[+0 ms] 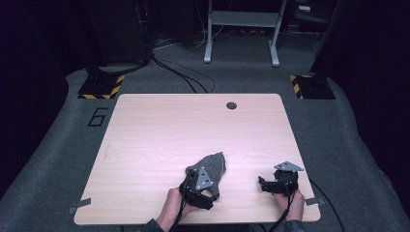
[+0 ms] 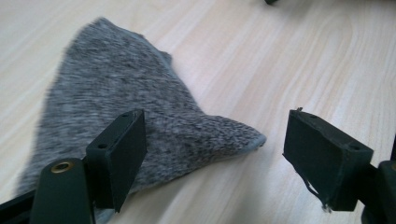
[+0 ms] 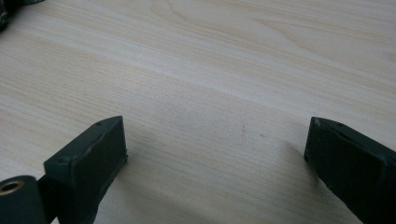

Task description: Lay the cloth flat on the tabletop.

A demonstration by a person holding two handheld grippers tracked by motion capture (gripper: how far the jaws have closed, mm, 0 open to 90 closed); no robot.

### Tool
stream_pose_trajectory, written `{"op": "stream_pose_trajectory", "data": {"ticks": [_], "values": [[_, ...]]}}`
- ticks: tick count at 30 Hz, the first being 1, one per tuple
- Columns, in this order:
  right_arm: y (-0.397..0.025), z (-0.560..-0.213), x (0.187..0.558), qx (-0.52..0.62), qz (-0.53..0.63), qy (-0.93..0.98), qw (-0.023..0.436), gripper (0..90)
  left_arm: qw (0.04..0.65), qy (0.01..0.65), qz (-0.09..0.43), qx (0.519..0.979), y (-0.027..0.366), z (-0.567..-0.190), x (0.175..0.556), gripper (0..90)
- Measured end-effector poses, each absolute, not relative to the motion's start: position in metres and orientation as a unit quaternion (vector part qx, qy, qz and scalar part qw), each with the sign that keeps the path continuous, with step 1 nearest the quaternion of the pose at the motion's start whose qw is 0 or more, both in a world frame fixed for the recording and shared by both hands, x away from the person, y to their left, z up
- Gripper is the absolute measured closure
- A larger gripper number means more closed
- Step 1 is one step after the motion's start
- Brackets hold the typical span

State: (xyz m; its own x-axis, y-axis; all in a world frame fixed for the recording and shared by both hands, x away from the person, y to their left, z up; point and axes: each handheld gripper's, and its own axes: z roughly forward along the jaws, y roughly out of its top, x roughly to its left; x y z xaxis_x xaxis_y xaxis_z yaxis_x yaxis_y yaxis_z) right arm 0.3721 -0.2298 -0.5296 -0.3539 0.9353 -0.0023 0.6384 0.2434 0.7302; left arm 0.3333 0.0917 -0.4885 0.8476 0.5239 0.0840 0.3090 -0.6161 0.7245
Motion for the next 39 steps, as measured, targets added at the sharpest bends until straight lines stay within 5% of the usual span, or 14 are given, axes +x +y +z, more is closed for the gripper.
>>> {"op": "stream_pose_trajectory", "data": {"ticks": [8,23,39], "values": [[-0.230,-0.530,0.372,0.521,0.327,0.755,0.227,5.0,0.342,0.234,0.136,0.900,0.084,-0.505,0.340,27.0],[-0.230,-0.530,0.372,0.518,0.328,0.756,0.228,5.9,0.348,0.250,0.137,0.893,0.092,-0.514,0.347,80.1],[-0.208,-0.516,0.368,0.507,0.390,0.747,0.185,20.2,0.411,0.284,0.134,0.856,0.119,-0.484,0.351,83.7]]}}
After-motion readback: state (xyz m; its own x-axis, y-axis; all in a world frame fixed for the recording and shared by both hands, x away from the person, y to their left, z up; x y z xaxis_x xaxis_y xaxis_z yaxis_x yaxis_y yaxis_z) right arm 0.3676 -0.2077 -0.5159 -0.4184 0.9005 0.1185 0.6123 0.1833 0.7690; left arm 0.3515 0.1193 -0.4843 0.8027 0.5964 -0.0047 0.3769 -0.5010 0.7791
